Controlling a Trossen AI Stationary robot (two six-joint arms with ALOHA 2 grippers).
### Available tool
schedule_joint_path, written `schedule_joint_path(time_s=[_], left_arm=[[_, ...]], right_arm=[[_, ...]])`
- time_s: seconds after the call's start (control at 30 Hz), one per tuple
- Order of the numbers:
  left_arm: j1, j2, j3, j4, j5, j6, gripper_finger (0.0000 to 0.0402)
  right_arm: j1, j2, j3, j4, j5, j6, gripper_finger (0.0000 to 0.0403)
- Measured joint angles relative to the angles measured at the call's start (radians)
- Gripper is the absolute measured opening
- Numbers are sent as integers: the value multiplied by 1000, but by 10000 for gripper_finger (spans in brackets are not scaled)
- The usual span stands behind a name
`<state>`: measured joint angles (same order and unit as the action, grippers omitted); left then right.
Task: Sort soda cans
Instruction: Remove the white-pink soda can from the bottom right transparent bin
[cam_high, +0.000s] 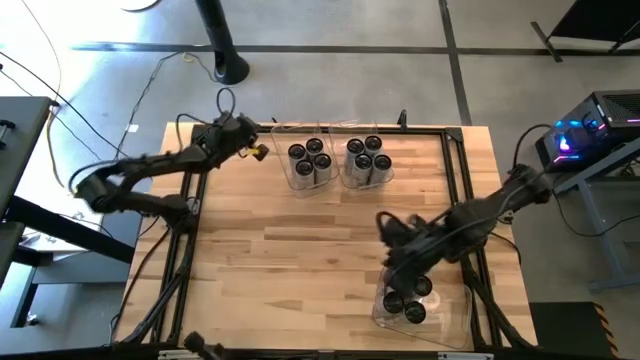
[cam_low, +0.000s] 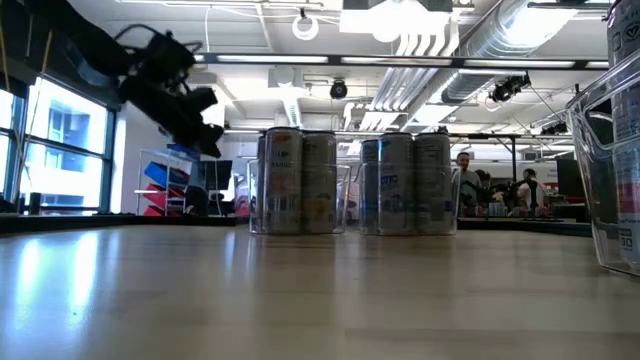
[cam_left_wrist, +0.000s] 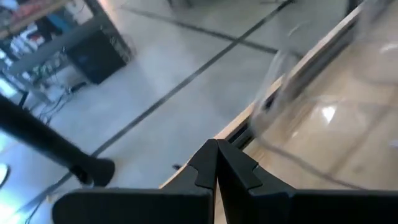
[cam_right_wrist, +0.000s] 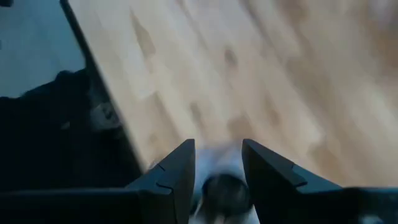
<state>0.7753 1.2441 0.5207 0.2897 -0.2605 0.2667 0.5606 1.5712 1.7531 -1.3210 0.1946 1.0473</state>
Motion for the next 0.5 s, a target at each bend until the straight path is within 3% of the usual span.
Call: schedule_joint_path(time_s=[0.23, 0.37, 0.5], left_arm=[[-132, -253, -75, -106, 1, -2, 0], [-230, -354, -132, -131, 22, -3, 0], [-357, -407, -173, -120, 153, -45, 0]], right_arm=[[200, -52, 0, -78, -84, 418, 126], [360, 41, 1, 1, -89, 671, 113], [486, 168, 0, 163, -49, 904, 85]])
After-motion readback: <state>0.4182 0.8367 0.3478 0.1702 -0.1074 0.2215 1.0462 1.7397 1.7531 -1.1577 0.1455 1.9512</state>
